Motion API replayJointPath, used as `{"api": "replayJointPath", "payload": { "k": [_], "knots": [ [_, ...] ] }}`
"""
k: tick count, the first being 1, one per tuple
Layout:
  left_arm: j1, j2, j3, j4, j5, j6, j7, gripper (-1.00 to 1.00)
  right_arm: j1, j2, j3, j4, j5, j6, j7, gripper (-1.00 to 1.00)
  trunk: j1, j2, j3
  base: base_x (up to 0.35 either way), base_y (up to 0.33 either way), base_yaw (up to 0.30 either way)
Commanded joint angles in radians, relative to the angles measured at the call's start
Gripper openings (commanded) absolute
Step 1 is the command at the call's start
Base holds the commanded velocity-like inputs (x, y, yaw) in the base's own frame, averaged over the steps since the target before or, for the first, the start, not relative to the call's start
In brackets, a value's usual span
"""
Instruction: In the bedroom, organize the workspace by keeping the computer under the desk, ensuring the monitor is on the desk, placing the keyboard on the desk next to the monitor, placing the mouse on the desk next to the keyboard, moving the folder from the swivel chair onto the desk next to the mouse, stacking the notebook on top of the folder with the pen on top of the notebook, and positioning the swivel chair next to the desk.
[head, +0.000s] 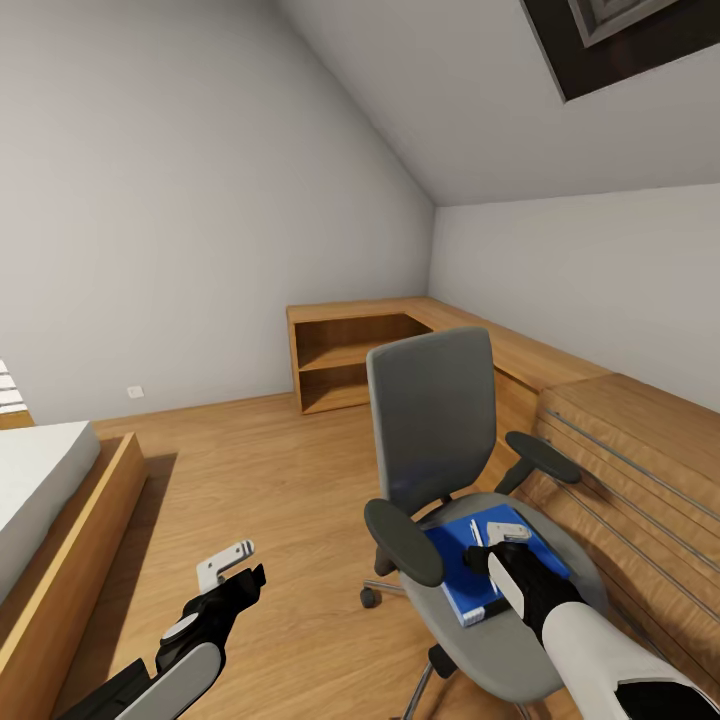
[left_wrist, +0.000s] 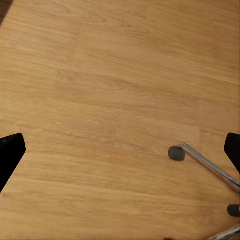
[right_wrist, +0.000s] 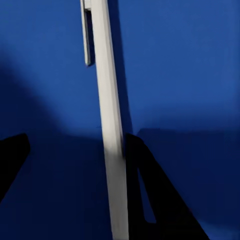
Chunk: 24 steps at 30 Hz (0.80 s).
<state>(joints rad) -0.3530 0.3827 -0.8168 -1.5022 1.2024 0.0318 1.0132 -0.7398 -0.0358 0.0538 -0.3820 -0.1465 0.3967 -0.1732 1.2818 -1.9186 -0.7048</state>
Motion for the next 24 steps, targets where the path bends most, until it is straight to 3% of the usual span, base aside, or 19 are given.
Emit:
{"api": "replayJointPath", "payload": {
  "k": [1, 24],
  "knots": [
    [-0.001, 0.001, -0.002, -0.001, 0.002, 0.003, 0.005, 1.0, 0.0, -0.001, 0.006, 0.008, -0.007, 0.005, -0.008, -1.0, 0.0, 0.0, -0.001, 0.0, 0.0, 0.0],
    [-0.001, 0.001, -0.002, -0.001, 0.002, 0.003, 0.005, 1.0, 0.0, 0.0, -0.001, 0.003, -0.014, 0.082, -0.007, -1.0, 0.0, 0.0, -0.001, 0.0, 0.0, 0.0]
  ]
}}
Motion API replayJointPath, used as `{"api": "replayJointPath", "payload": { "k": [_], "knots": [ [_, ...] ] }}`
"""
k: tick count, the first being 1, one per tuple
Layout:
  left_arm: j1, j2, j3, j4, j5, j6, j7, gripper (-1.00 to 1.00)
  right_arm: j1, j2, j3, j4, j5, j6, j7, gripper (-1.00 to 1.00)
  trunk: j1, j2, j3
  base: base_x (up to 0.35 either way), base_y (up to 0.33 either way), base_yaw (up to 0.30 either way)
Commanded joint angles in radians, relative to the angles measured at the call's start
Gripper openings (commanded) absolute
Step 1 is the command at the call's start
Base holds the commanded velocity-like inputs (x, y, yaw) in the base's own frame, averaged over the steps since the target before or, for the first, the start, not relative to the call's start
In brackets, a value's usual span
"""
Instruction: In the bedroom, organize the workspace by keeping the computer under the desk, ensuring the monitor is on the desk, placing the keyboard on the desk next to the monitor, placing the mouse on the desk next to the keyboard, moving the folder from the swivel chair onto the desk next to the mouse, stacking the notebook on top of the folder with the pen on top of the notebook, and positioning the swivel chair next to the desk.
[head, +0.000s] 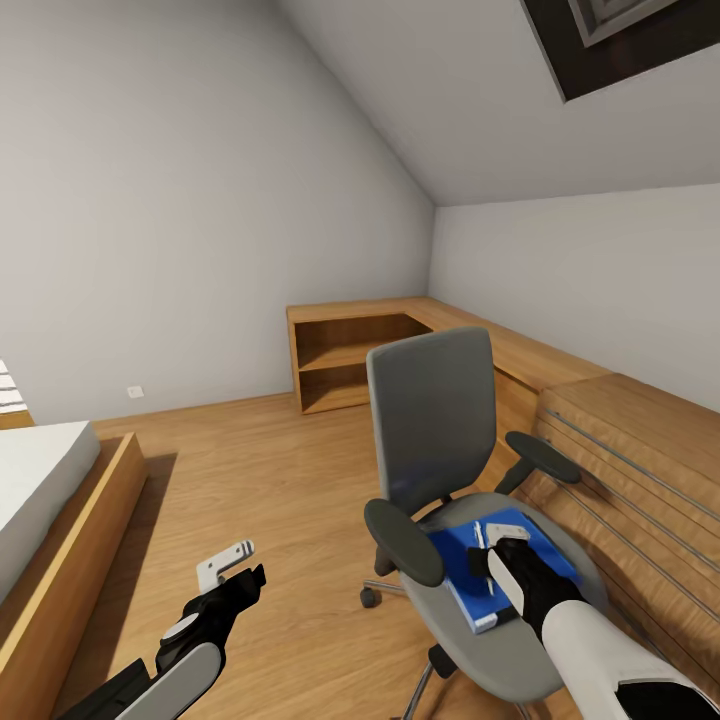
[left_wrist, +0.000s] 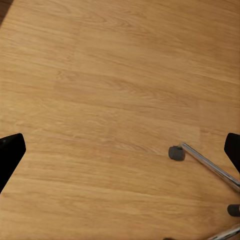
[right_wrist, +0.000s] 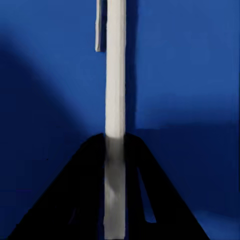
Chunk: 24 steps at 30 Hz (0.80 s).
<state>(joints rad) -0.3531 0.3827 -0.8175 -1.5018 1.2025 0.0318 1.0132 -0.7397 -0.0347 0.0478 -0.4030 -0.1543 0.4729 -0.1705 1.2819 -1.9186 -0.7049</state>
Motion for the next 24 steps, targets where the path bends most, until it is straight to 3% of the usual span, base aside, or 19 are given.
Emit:
{"api": "replayJointPath", "payload": {
  "k": [1, 24],
  "knots": [
    [-0.001, 0.001, -0.002, -0.001, 0.002, 0.003, 0.005, 1.0, 0.0, -0.001, 0.005, 0.024, -0.007, 0.006, -0.009, -1.0, 0.0, 0.0, -0.001, 0.0, 0.0, 0.0],
    [-0.001, 0.001, -0.002, 0.0, 0.001, 0.002, 0.004, 1.0, 0.0, -0.002, 0.004, 0.024, -0.007, 0.007, -0.009, -1.0, -0.004, 0.007, 0.002, 0.0, 0.0, 0.0]
  ]
}}
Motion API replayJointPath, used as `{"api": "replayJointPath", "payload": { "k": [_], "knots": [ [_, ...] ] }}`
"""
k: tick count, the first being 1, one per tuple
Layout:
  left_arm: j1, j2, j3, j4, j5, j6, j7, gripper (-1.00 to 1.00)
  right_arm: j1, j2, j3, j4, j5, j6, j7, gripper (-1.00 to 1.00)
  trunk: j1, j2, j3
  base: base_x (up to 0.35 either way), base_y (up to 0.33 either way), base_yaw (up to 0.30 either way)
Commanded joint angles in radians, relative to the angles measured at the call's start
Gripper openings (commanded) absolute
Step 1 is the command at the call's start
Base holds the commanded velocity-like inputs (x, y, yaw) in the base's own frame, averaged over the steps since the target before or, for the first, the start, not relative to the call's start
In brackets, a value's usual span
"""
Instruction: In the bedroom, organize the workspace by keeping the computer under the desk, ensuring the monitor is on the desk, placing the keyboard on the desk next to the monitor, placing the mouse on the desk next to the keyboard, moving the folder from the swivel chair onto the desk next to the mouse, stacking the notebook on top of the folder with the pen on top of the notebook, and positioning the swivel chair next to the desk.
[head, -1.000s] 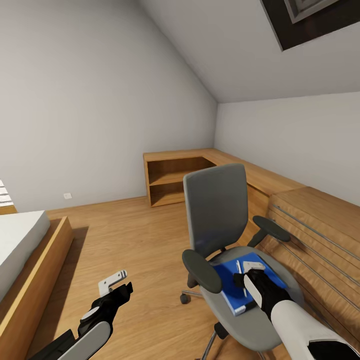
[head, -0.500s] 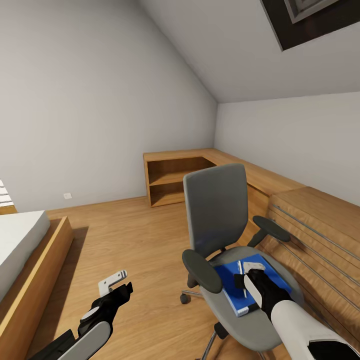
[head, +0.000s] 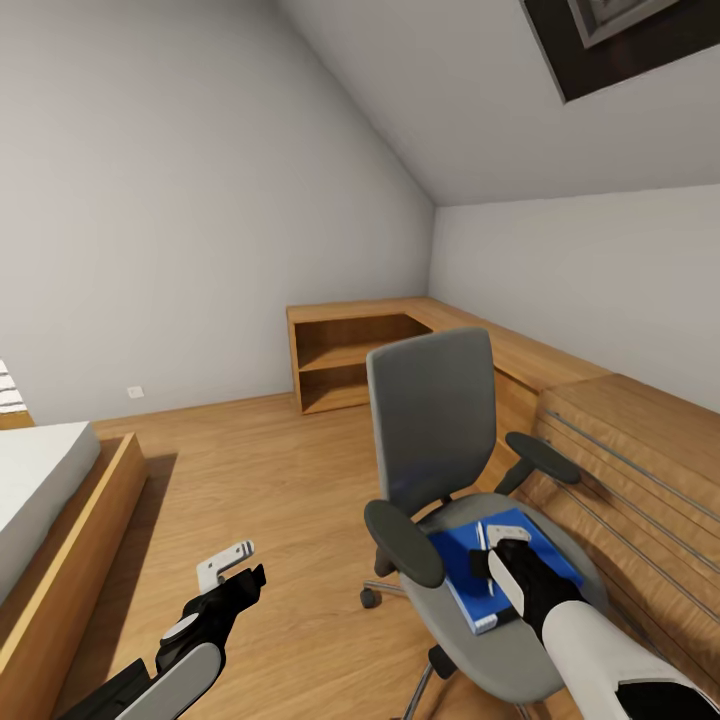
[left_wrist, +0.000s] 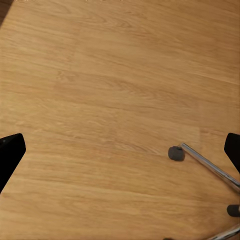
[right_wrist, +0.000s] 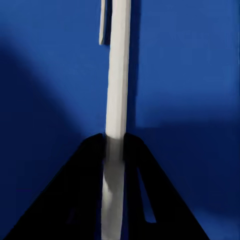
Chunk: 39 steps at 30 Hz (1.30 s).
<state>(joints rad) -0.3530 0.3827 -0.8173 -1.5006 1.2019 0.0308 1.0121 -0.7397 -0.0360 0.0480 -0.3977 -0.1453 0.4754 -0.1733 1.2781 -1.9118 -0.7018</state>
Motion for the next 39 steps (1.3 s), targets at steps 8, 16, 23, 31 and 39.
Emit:
{"api": "replayJointPath", "payload": {
  "k": [8, 16, 23, 31, 39],
  "knots": [
    [-0.001, 0.002, -0.015, -0.001, 0.0, 0.0, 0.006, 1.0, 0.0, -0.001, 0.004, 0.019, -0.016, 0.005, -0.006, -1.0, -0.031, 0.056, 0.024, 0.0, 0.0, 0.0],
    [-0.001, 0.003, -0.035, -0.001, -0.004, -0.003, 0.007, 1.0, 0.0, -0.001, 0.005, 0.001, -0.015, 0.004, -0.007, -1.0, -0.061, 0.112, 0.049, 0.0, 0.0, 0.0],
    [-0.001, 0.004, -0.037, 0.0, -0.003, -0.004, 0.01, 1.0, 0.006, -0.004, 0.004, -0.137, -0.013, 0.006, -0.008, -1.0, -0.088, 0.161, 0.071, 0.0, 0.0, 0.0],
    [-0.001, 0.004, -0.037, 0.0, -0.003, -0.004, 0.007, 1.0, 0.088, -0.008, -0.002, -0.369, -0.015, 0.071, -0.012, -1.0, -0.119, 0.217, 0.096, -0.137, 0.0, 0.0],
    [-0.001, 0.002, -0.041, 0.0, -0.004, -0.003, 0.008, 1.0, 0.239, -0.004, -0.109, -0.721, -0.016, 0.214, -0.013, -1.0, -0.15, 0.273, 0.121, -0.226, 0.0, 0.0]
  ]
}}
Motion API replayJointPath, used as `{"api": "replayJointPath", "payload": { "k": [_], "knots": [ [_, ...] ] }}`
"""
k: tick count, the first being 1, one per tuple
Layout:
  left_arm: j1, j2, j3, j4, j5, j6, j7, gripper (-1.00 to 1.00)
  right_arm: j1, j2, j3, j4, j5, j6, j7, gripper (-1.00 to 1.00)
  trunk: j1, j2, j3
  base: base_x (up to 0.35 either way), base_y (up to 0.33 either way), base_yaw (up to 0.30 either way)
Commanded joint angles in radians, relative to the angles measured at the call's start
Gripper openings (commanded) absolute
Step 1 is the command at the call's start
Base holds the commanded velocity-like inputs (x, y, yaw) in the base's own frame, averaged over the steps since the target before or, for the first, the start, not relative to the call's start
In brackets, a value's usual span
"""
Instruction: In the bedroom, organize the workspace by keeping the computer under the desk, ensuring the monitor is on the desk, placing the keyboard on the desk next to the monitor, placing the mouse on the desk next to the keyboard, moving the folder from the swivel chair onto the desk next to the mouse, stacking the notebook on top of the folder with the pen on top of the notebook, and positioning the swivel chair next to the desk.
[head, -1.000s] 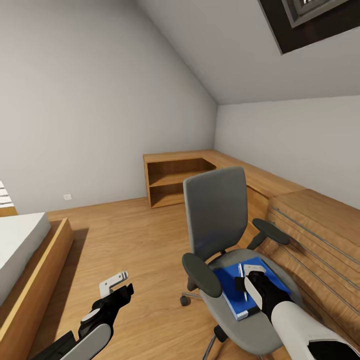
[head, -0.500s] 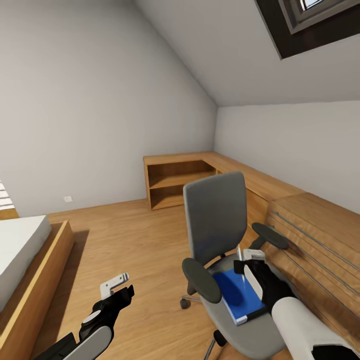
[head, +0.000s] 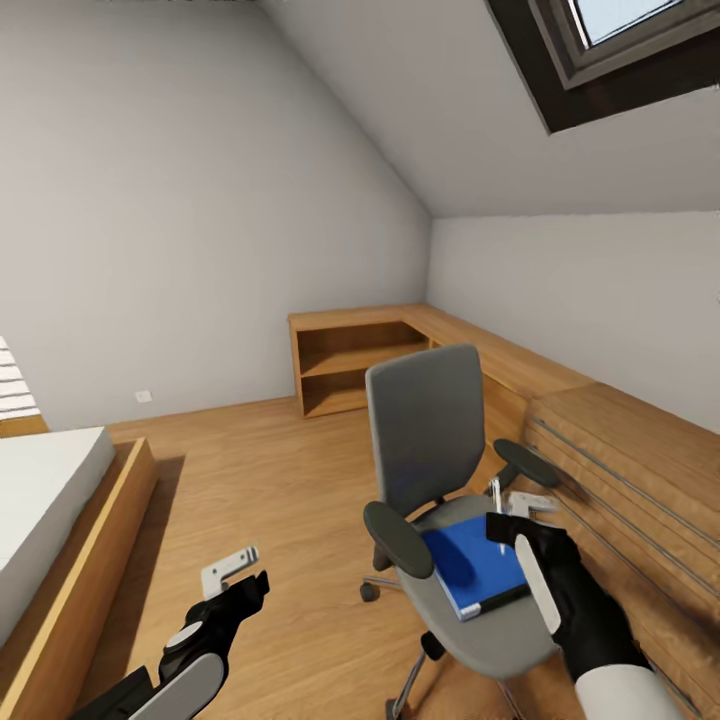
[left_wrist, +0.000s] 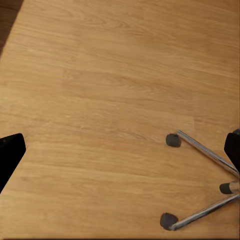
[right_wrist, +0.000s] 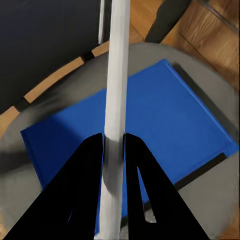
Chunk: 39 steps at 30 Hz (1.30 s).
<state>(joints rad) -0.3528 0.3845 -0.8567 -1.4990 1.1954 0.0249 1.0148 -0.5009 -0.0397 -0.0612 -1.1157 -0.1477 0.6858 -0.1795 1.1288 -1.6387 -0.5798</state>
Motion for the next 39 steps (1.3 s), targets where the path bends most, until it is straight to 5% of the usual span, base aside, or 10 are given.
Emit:
{"api": "replayJointPath", "payload": {
  "k": [1, 6, 11, 12, 15, 26, 30, 31, 39],
  "knots": [
    [-0.002, 0.0, -0.008, -0.001, 0.001, 0.003, 0.006, 1.0, 0.018, 0.001, -0.01, -0.052, -0.013, 0.028, -0.006, -1.0, -0.004, 0.007, 0.002, -0.057, 0.0, 0.0],
    [-0.002, -0.001, -0.031, -0.005, -0.002, 0.001, 0.009, 1.0, 0.08, 0.013, -0.033, -0.255, -0.015, 0.104, -0.007, -1.0, -0.023, 0.042, 0.018, -0.023, 0.0, 0.0],
    [-0.002, -0.002, -0.068, -0.007, -0.004, 0.003, 0.01, 1.0, 0.101, 0.02, -0.04, -0.331, -0.016, 0.156, -0.007, -1.0, -0.042, 0.077, 0.033, -0.002, 0.0, 0.0],
    [-0.002, -0.002, -0.083, -0.007, -0.004, 0.002, 0.011, 1.0, 0.103, 0.021, -0.075, -0.343, -0.036, 0.167, -0.007, -1.0, -0.046, 0.084, 0.037, 0.0, 0.0, 0.0],
    [-0.002, -0.003, -0.115, -0.008, -0.005, 0.003, 0.01, 1.0, 0.104, 0.02, -0.13, -0.346, -0.083, 0.17, -0.006, -1.0, -0.058, 0.105, 0.046, 0.0, 0.0, -0.095],
    [-0.002, -0.003, -0.126, -0.016, -0.005, 0.003, 0.01, 1.0, 0.104, 0.021, -0.137, -0.346, -0.087, 0.17, -0.006, -1.0, -0.1, 0.182, 0.079, 0.0, 0.0, -0.089],
    [-0.002, -0.003, -0.159, -0.037, -0.04, 0.003, 0.013, 1.0, 0.104, 0.021, -0.138, -0.346, -0.087, 0.17, -0.006, -1.0, -0.115, 0.21, 0.091, 0.0, 0.0, -0.018],
    [-0.002, -0.004, -0.169, -0.039, -0.083, 0.003, 0.018, 1.0, 0.104, 0.021, -0.152, -0.346, -0.087, 0.17, -0.006, -1.0, -0.119, 0.217, 0.095, 0.0, 0.0, -0.176],
    [-0.002, -0.004, -0.173, -0.038, -0.095, 0.004, 0.022, 1.0, 0.104, 0.021, -0.189, -0.345, -0.087, 0.17, -0.006, -1.0, -0.142, 0.259, 0.121, 0.0, 0.0, -0.205]
  ]
}}
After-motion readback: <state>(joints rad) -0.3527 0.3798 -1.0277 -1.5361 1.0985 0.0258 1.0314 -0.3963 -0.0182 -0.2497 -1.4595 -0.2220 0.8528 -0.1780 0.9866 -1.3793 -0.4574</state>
